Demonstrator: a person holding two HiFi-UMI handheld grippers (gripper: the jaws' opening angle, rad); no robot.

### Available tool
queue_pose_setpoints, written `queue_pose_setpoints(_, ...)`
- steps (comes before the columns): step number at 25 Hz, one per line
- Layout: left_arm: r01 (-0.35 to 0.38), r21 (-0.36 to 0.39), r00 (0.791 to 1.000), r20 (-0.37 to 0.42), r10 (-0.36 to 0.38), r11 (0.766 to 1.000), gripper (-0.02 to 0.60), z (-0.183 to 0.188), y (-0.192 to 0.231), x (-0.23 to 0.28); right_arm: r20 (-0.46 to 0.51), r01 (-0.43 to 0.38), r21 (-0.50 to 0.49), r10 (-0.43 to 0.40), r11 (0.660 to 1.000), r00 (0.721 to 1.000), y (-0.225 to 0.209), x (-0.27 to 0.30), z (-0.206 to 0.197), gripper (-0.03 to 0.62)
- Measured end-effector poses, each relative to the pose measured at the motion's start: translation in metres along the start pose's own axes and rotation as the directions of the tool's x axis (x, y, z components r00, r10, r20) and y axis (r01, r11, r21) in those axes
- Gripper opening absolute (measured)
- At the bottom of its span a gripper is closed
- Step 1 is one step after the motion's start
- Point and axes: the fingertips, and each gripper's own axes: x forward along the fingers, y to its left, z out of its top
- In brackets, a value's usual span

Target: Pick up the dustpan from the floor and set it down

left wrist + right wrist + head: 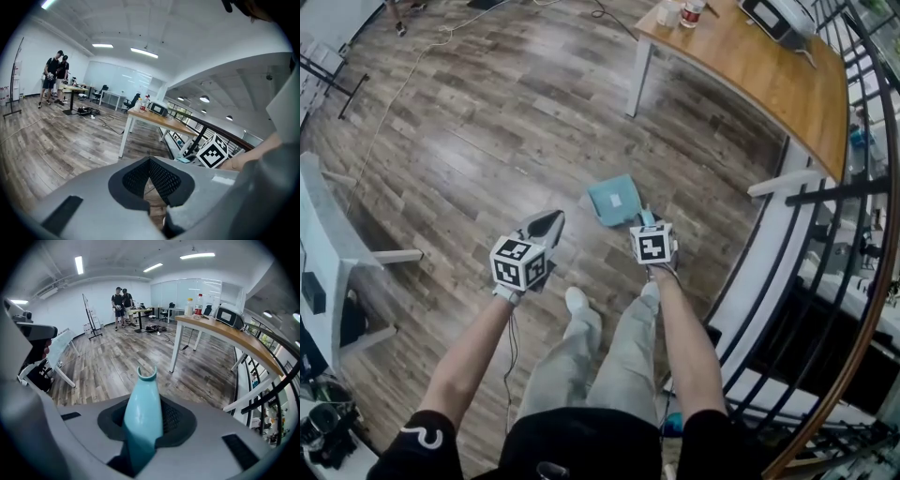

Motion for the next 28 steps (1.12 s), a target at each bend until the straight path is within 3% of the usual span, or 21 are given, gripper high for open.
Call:
queue_pose_setpoints(17, -0.009, -0.02, 0.998, -0.054, 0.008, 1.0, -0.003, -0.056, 0.011, 0.003, -0.059, 0.016, -0.029, -0.018, 0.999, 0.998, 0.005, 0.045, -0.075, 0.087)
queue_pose_setpoints(28, -0.042, -0.082, 0.997, -0.068, 0.037, 0.996, -0.003, -0.078, 0.016, -0.014, -0.08, 0.01, -0.028, -0.012, 1.0, 0.997, 0.028, 0.044, -0.106, 0.094)
